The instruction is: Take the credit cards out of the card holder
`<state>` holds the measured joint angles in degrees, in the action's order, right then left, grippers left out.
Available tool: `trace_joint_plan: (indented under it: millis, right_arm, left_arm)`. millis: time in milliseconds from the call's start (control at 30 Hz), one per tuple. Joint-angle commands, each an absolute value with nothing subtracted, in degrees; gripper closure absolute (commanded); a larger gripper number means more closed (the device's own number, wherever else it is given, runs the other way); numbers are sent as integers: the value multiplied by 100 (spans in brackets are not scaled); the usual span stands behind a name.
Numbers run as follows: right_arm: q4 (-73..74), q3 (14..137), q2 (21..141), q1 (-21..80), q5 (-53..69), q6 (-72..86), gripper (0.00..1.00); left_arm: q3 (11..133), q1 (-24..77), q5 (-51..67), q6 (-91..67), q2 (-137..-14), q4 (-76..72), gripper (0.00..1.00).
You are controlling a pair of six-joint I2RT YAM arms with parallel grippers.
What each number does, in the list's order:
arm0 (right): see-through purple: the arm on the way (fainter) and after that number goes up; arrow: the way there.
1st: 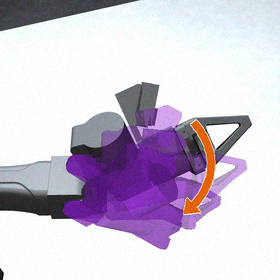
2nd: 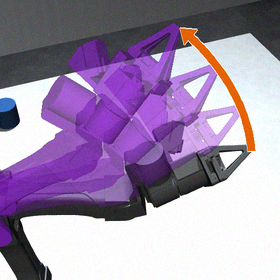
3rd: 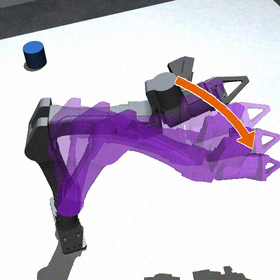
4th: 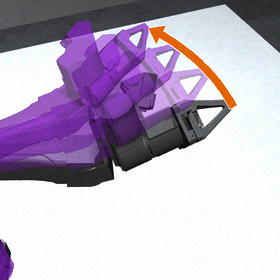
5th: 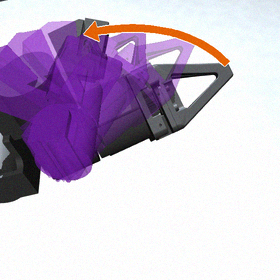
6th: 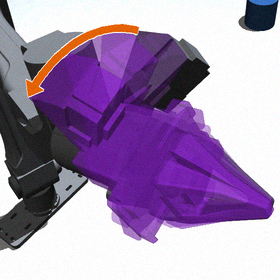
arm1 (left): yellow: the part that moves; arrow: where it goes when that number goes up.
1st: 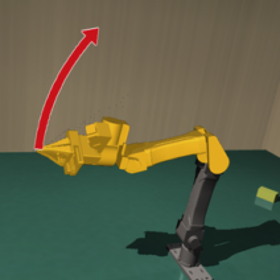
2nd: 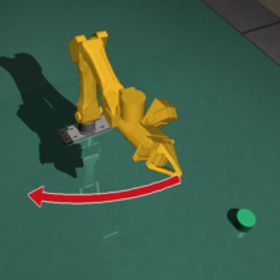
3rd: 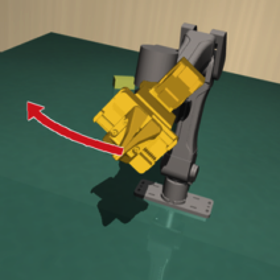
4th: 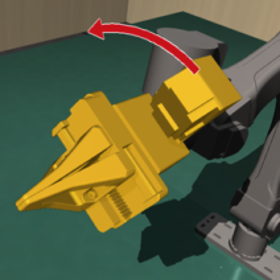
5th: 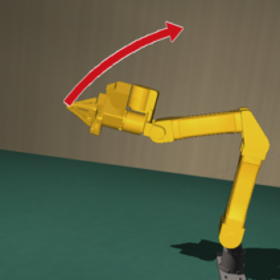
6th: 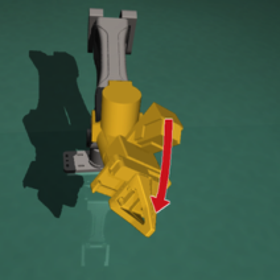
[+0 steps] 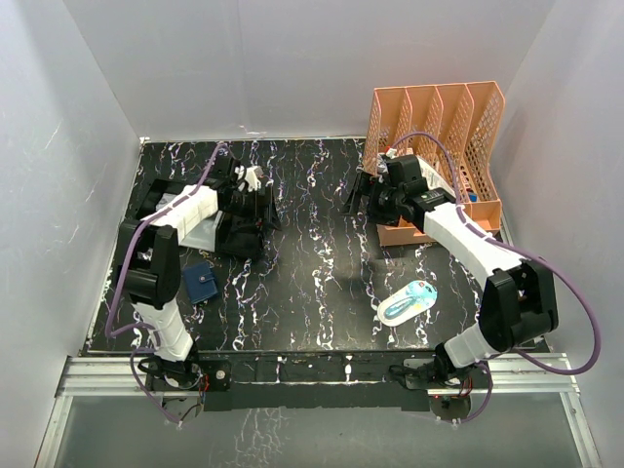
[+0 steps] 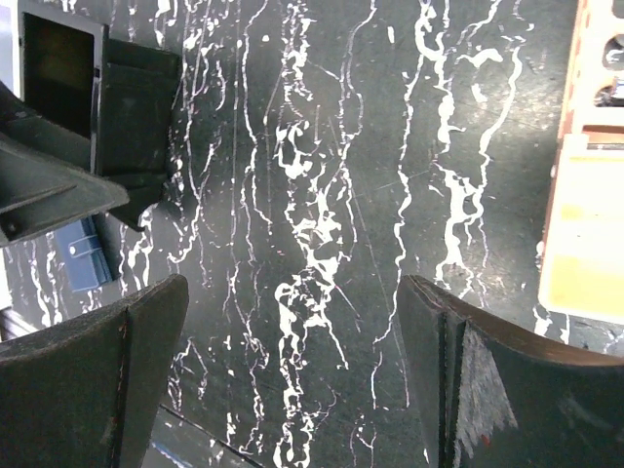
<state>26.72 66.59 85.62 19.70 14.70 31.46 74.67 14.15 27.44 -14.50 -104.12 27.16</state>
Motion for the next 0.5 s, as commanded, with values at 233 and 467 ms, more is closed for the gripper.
trace_joint_plan:
  millis: [233, 467]
  right_arm:
    - [2660, 6366, 8005, 1891, 480, 3368, 12]
    - [2739, 6162, 7603, 1831, -86, 3514, 10]
  left_arm:
    - [7972, 2192, 3061, -2076, -10691, 2314, 21]
    - [8561, 2778, 3088, -2448, -11237, 2098, 21]
